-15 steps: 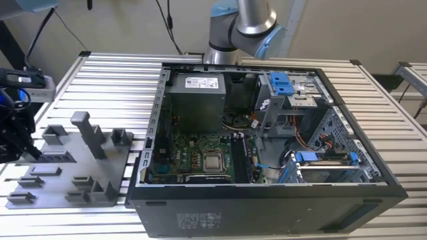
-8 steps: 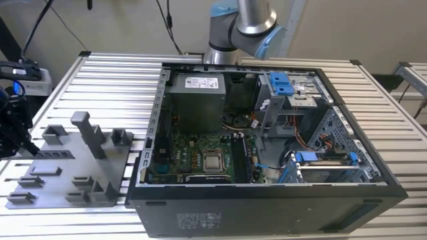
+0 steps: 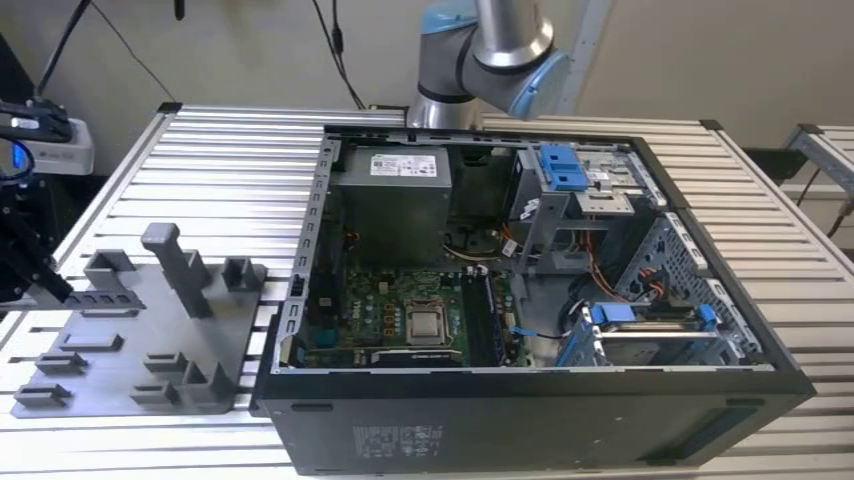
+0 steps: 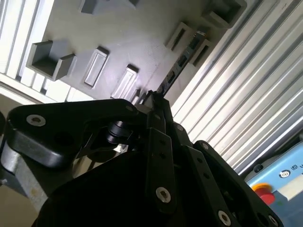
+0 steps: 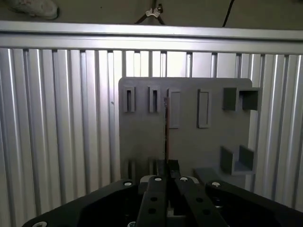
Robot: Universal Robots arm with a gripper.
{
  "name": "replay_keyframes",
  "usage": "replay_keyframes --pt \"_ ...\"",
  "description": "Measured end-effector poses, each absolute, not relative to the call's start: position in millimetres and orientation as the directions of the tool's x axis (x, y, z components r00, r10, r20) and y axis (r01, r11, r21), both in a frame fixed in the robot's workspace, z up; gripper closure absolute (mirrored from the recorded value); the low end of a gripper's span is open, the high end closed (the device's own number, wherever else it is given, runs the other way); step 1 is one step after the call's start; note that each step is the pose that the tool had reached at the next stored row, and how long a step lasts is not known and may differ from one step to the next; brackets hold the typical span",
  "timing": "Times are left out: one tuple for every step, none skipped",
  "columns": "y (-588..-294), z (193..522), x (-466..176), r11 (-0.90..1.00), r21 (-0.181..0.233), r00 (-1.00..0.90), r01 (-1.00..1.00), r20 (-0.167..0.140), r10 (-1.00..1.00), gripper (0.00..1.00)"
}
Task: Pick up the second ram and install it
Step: 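Pick up the second ram and move it above second insertion slot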
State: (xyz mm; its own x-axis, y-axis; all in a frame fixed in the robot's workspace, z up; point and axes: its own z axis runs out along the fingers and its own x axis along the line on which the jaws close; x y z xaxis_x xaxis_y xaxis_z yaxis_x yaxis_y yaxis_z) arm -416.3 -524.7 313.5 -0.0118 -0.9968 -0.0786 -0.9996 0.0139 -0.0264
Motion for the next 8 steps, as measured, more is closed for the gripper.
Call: replay_keyframes --pt "-525 316 -416 0.016 -0.026 -0.014 -1.0 -0.079 -0.997 0.87" --pt "-525 318 -416 0.019 -0.026 -0.017 -0.999 -0.079 -0.997 0.87" --pt "-525 320 -416 0.022 -0.026 -0.02 -0.999 -0.079 -0.997 0.87" --pt "-525 321 -416 0.024 -0.026 -0.022 -0.999 -0.079 -0.997 0.87" --pt "-525 323 -416 0.027 -0.026 -0.025 -0.999 -0.079 -0.997 0.87" --pt "-525 326 -416 0.03 -0.026 -0.028 -0.999 -0.079 -0.997 0.87" --pt "-525 328 -416 0.032 -0.026 -0.03 -0.999 -0.079 -0.996 0.87" --pt "-525 329 -416 0.034 -0.026 -0.032 -0.999 -0.079 -0.996 0.87"
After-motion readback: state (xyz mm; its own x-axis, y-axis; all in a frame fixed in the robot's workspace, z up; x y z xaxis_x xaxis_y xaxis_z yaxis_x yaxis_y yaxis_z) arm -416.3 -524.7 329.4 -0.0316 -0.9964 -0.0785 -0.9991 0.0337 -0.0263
